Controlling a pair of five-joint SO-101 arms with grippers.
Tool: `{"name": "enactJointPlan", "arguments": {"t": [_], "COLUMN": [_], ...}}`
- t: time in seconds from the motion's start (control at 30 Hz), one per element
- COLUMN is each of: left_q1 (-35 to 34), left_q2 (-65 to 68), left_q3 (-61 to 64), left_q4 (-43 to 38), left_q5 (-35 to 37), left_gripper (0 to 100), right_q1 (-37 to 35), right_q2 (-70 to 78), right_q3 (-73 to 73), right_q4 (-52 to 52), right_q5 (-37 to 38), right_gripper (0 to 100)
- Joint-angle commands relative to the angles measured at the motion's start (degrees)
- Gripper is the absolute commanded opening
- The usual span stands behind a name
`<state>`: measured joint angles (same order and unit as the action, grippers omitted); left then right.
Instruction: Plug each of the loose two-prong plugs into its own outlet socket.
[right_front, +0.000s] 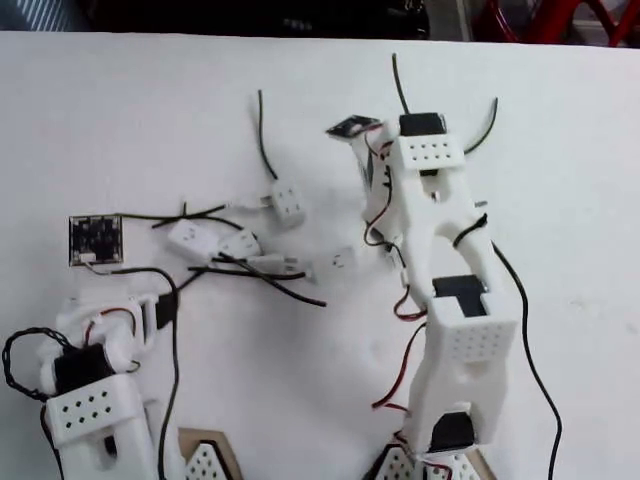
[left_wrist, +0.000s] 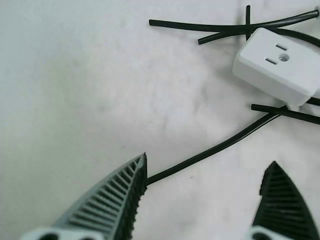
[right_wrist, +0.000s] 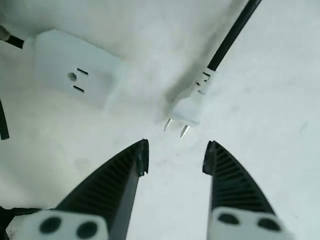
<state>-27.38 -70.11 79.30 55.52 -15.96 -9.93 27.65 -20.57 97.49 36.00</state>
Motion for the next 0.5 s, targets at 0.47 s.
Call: {"name": "enactJointPlan", "arguments": {"t": [0.47], "left_q1": [-0.3], "left_q2": [-0.9], "left_q3": [-0.2], "left_q4": [-1.2], "left_q5": [0.4], "left_gripper": [35], "right_q1": [-0.7], "right_q2": [6.5], "right_q3": [1.2], "right_q4": [-6.0], "right_q5": [-0.9], "right_gripper": [15.6]}}
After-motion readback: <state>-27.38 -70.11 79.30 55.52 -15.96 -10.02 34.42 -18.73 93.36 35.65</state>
